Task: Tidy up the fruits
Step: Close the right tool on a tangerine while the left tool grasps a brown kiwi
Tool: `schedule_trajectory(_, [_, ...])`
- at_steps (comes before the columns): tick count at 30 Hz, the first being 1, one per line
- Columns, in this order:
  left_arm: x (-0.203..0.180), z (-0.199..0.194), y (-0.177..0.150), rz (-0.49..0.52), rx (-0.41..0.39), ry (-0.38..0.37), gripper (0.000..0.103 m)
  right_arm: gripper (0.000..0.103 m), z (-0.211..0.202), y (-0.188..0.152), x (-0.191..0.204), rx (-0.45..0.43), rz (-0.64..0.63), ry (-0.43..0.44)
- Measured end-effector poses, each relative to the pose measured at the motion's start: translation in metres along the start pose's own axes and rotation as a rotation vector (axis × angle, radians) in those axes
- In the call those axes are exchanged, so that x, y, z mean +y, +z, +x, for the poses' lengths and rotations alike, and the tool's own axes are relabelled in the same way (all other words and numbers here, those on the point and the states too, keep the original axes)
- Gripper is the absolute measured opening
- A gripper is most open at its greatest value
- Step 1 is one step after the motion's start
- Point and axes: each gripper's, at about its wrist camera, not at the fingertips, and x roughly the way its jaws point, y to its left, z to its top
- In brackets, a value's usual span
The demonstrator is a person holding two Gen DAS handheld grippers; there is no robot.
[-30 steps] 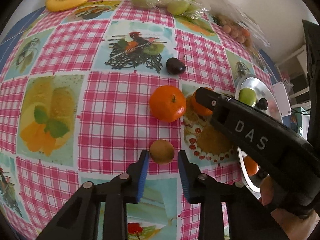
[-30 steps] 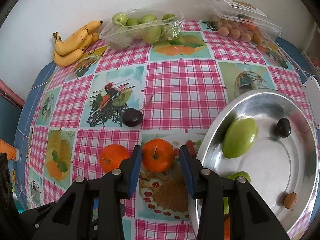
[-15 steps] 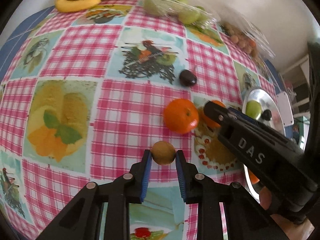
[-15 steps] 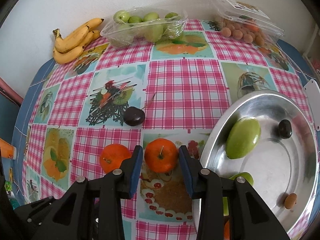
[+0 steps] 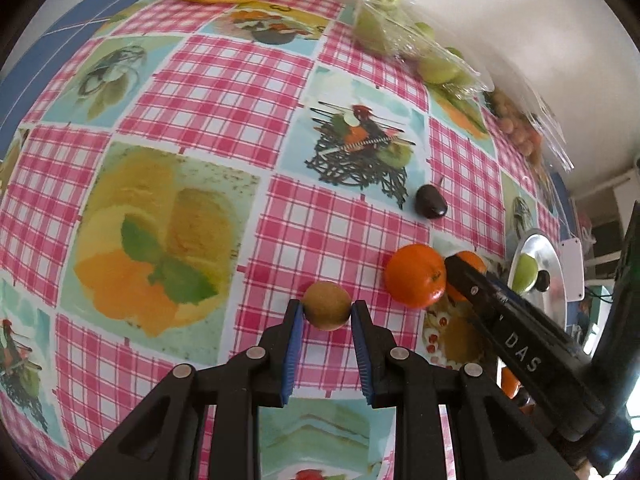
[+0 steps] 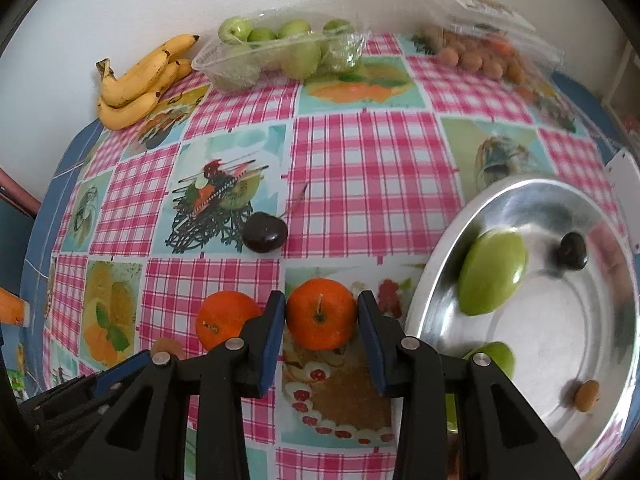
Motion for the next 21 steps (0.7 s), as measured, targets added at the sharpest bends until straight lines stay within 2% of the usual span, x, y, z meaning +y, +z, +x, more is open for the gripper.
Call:
schedule_trajectory(11, [0.0,0.0,0.003,-0.011,0.001,-0.013,0.027,0.038,0.0,-0.001,0.0,0.003,0.007,-0.003])
schedule_trajectory(21, [-0.004,0.005,0.01,-0.016,-0.003,-0.017,0.027,0.038,-0.036,0.004,0.002,-0.066,0.008,-0.006])
